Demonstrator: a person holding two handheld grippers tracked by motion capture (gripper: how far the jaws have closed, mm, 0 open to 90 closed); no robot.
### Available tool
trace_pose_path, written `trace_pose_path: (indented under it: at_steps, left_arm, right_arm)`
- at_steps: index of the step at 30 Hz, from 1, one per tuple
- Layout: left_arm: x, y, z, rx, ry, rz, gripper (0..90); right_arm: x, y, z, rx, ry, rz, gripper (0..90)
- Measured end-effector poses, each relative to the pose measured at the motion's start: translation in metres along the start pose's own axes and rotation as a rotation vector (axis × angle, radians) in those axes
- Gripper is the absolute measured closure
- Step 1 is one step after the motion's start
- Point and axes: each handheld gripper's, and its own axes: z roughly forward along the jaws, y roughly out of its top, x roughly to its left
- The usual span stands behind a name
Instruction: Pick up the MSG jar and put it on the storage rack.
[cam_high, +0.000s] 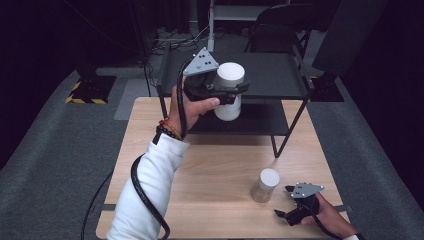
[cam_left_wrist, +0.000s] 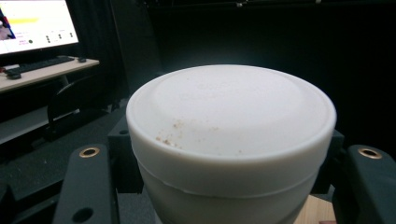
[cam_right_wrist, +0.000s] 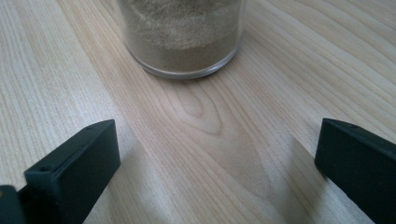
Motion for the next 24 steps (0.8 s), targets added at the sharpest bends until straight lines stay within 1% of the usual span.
trace_pose_path:
  at_steps: [5,7,11,15,20,22,24]
  left_arm:
    - [0.004,0.009,0.007,-0.011,0.002,-0.003,33.8]
    - [0.004,0.011,0.01,-0.01,0.003,0.002,33.8]
    - [0.01,0.012,0.016,-0.028,-0.002,-0.021,33.8]
    - [0.015,0.019,0.02,-0.039,0.0,-0.024,33.8]
    - [0.018,0.03,0.027,-0.033,0.025,-0.013,33.7]
    - [0.022,0.031,0.029,-0.034,0.028,-0.017,33.7]
    - [0.024,0.031,0.032,-0.035,0.042,-0.02,33.8]
  right_arm:
    - [0.0,0.0,0.0,0.001,0.001,0.0,0.0]
    - [0.0,0.0,0.0,0.001,0.001,0.0,0.0]
    - [0.0,0.0,0.0,0.0,0.001,0.0,0.0]
    - [0.0,0.0,0.0,0.001,0.001,0.001,0.0]
    - [0.0,0.0,0.0,0.0,0.001,0.001,0.0]
    - [0.0,0.0,0.0,0.001,0.002,0.0,0.0]
    - [0.0,0.0,0.0,0.001,0.002,0.0,0.0]
